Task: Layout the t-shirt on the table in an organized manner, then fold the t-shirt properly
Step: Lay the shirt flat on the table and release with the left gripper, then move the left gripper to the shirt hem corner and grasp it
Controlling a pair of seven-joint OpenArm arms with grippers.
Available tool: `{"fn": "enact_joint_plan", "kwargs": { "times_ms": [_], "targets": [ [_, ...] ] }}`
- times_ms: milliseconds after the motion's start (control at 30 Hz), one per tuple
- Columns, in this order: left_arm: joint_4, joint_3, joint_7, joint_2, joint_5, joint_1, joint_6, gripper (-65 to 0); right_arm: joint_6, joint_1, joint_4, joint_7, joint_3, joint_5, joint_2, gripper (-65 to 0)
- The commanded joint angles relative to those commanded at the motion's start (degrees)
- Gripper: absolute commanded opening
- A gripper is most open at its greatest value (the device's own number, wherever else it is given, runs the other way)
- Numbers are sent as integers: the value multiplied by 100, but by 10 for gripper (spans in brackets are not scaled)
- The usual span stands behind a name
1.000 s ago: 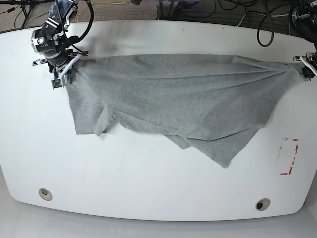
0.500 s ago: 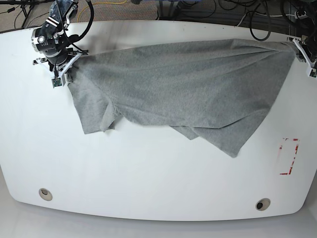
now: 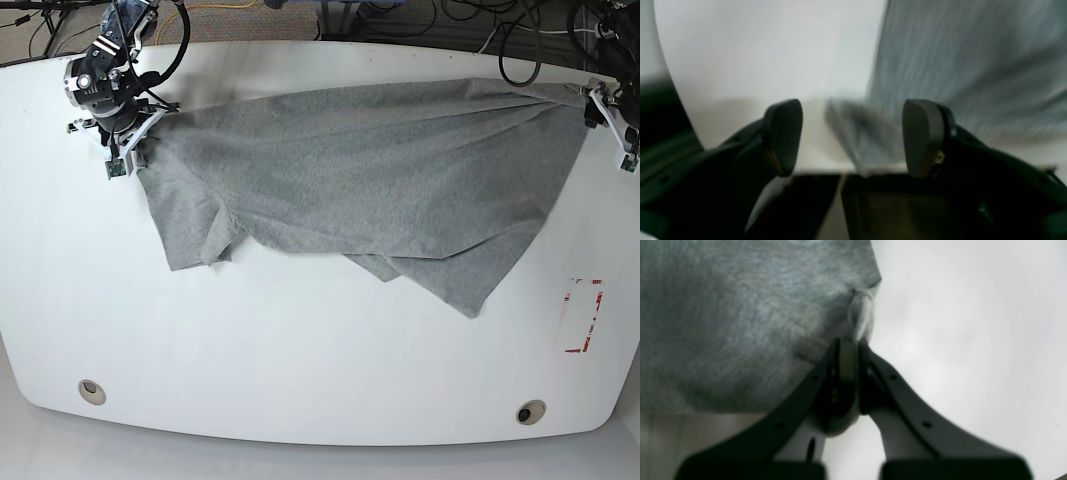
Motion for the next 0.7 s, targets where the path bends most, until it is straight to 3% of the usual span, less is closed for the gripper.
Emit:
{"fn": "enact_joint_plan", "kwargs": {
  "times_ms": [133, 333, 400, 600, 700],
  "targets": [
    [343, 255, 844, -35, -264, -976, 0, -211, 0, 26, 0, 0, 0, -26, -53, -648],
    [-88, 853, 1108, 35, -9, -2514, 0, -211, 0, 26, 18, 0, -9, -26, -53, -648],
    [-413, 1081, 1029, 158, 202, -2884, 0, -211, 0, 26, 18, 0, -9, -26, -62, -648],
    [-2057, 1565, 185, 800, 1336, -4105, 0, -211, 0, 26, 9, 0, 9, -9, -62, -648],
    [-2831, 1688, -273, 976, 1670, -4422, 0, -211, 0, 26, 18, 0, 18, -9, -62, -648]
  ]
}}
